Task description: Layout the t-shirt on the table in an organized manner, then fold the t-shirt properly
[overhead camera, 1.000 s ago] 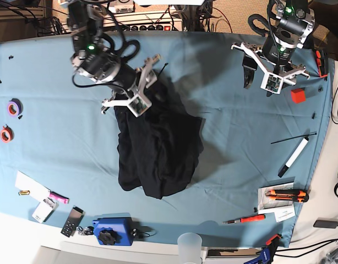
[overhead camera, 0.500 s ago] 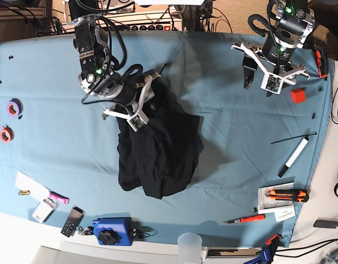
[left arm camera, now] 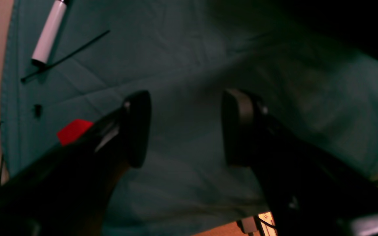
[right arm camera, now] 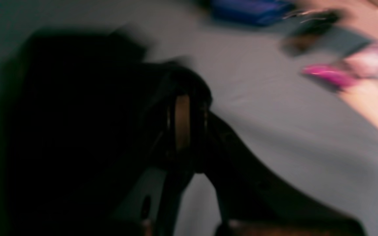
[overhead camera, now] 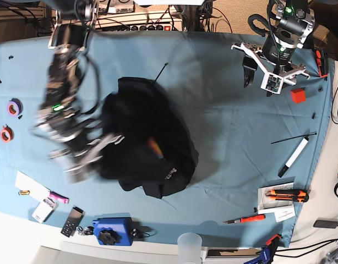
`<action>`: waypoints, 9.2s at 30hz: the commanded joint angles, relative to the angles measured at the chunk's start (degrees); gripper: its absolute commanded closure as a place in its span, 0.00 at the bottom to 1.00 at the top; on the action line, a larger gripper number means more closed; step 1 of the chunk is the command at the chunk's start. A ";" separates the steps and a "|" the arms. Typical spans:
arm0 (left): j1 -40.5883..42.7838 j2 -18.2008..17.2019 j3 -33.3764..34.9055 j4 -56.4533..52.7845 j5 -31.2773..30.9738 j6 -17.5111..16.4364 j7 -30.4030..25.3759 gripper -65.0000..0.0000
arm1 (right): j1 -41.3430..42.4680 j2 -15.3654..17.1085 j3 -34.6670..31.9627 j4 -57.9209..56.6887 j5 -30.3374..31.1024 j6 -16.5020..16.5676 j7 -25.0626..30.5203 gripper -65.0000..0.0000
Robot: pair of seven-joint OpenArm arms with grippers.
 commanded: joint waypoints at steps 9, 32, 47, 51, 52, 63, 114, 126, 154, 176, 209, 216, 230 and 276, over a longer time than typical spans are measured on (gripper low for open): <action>0.20 -0.28 0.00 0.98 -5.40 -4.04 -2.97 0.46 | 2.32 4.13 19.98 -3.41 -0.02 -0.15 1.79 1.00; -20.02 -0.26 17.35 -12.79 -5.11 -8.39 -11.41 0.46 | 10.16 12.13 24.50 -22.80 0.26 0.04 5.77 1.00; -43.54 8.59 30.34 -38.56 0.09 3.93 -6.56 0.46 | 9.88 12.09 24.50 -22.80 0.09 0.09 2.45 1.00; -47.01 10.51 30.34 -44.50 1.14 6.47 -5.42 0.46 | 9.86 12.09 24.50 -22.80 0.09 0.11 0.63 1.00; -48.02 10.86 30.34 -46.86 2.45 8.41 -5.40 0.46 | 9.86 12.09 24.50 -22.80 0.09 0.09 0.37 1.00; -54.47 10.95 30.34 -57.51 -1.73 14.21 -3.54 1.00 | 9.86 12.07 24.48 -22.82 0.13 3.30 -1.70 1.00; -62.66 3.34 30.34 -51.17 -5.31 6.71 31.19 1.00 | 15.47 17.31 11.52 -32.26 24.33 9.86 -16.06 1.00; -53.88 3.19 30.34 -47.91 -5.31 4.76 29.64 0.61 | 7.98 16.76 11.52 -32.28 24.17 14.23 -19.10 0.83; -53.27 3.15 30.34 -31.74 13.42 12.28 28.61 0.46 | 12.59 13.84 -8.11 -19.37 6.23 9.40 -5.40 0.62; -53.20 3.19 30.34 -31.74 13.38 12.33 28.11 0.46 | 13.16 9.99 -26.82 -29.73 -15.08 -5.57 0.28 1.00; -52.94 3.21 30.34 -31.78 10.78 12.28 27.06 0.46 | 14.16 5.35 -25.27 -31.93 -12.98 -3.15 2.14 0.62; -52.76 3.19 30.34 -31.78 10.80 12.31 27.08 0.46 | 14.19 4.94 -25.27 -33.51 -16.83 -5.97 3.15 0.73; -52.76 3.19 30.34 -31.78 10.80 12.28 27.10 0.46 | 14.14 5.49 -25.24 -20.98 -22.18 -9.62 -3.10 1.00; -74.66 5.33 30.38 -70.62 -6.01 -7.28 6.32 0.47 | -42.03 12.24 10.08 17.07 6.73 6.78 -17.86 1.00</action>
